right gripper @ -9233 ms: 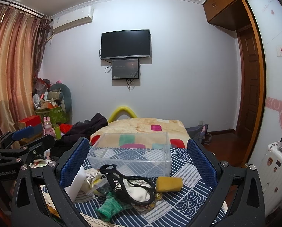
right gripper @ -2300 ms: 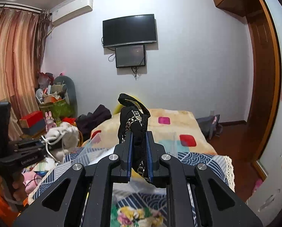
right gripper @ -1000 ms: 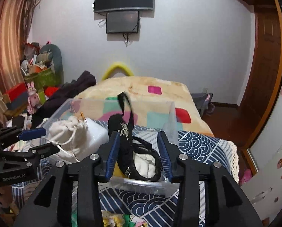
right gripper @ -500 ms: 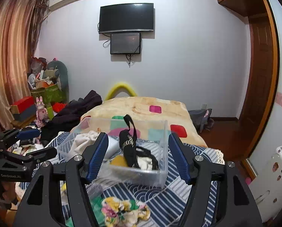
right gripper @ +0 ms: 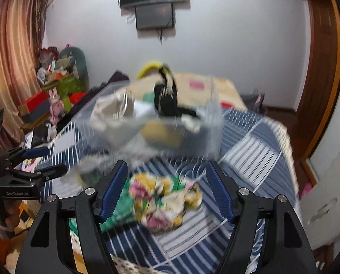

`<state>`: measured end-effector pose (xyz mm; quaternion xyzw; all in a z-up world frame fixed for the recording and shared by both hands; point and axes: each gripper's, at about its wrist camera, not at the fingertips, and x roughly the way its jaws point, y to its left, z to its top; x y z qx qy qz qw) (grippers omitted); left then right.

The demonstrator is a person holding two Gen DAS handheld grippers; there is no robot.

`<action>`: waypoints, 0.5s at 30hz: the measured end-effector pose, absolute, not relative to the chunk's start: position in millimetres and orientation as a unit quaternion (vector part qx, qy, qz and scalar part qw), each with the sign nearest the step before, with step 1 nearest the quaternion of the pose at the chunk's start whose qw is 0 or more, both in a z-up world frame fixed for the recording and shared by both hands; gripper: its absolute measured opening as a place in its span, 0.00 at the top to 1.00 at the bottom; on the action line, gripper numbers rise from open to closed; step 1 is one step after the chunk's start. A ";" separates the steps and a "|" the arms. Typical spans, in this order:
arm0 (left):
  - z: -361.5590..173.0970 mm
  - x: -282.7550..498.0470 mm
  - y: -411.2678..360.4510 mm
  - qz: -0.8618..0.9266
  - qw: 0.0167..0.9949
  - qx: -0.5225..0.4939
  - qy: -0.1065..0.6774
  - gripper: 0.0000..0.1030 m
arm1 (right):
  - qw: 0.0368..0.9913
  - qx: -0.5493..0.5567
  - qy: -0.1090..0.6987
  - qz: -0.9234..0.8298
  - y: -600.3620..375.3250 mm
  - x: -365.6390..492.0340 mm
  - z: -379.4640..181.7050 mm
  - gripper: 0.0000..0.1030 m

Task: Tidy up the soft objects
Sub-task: 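Grasp the yellow felt ball with the left tool while the right tool grasps the floral scarf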

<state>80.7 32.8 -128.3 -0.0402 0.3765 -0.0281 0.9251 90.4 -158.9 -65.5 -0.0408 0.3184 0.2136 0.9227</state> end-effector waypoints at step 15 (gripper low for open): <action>-150.3 107.0 -3.0 -0.062 0.912 -0.031 0.403 0.25 | 0.891 -0.001 0.391 0.232 -170.1 99.2 -103.7 0.34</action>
